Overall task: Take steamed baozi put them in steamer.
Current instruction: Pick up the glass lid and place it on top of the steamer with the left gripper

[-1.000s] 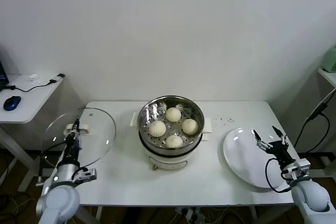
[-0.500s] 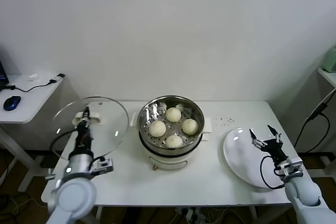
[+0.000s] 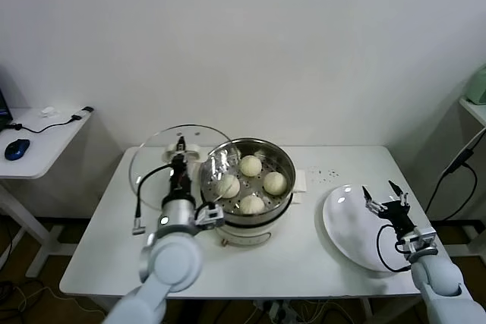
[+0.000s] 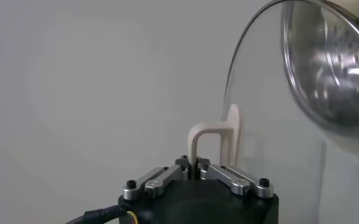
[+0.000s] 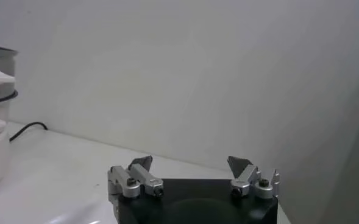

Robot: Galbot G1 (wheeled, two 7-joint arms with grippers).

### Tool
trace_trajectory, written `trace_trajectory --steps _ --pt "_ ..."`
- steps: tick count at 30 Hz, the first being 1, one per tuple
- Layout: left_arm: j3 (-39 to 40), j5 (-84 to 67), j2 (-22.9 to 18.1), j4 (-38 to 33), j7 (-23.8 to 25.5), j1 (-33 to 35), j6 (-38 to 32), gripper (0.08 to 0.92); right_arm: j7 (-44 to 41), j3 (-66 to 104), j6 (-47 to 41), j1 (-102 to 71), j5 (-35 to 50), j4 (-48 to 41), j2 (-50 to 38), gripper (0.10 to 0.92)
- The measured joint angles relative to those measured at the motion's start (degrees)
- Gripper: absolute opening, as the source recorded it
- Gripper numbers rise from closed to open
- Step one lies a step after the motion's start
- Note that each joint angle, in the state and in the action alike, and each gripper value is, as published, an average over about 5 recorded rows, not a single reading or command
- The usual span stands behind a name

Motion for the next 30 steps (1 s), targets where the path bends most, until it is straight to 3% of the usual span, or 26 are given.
trace_trajectory --steps 16,30 --pt "8.6 3.7 -15.0 14.3 -6.3 -5.5 0.0 0.145 -1.0 3.0 1.1 -1.3 0.0 -1.2 -0.4 0.823" --pt "9.2 4.3 -18.6 21.4 -7.0 -6.3 0.0 0.145 -1.4 3.5 1.3 -1.3 -0.5 -1.6 -0.3 0.823"
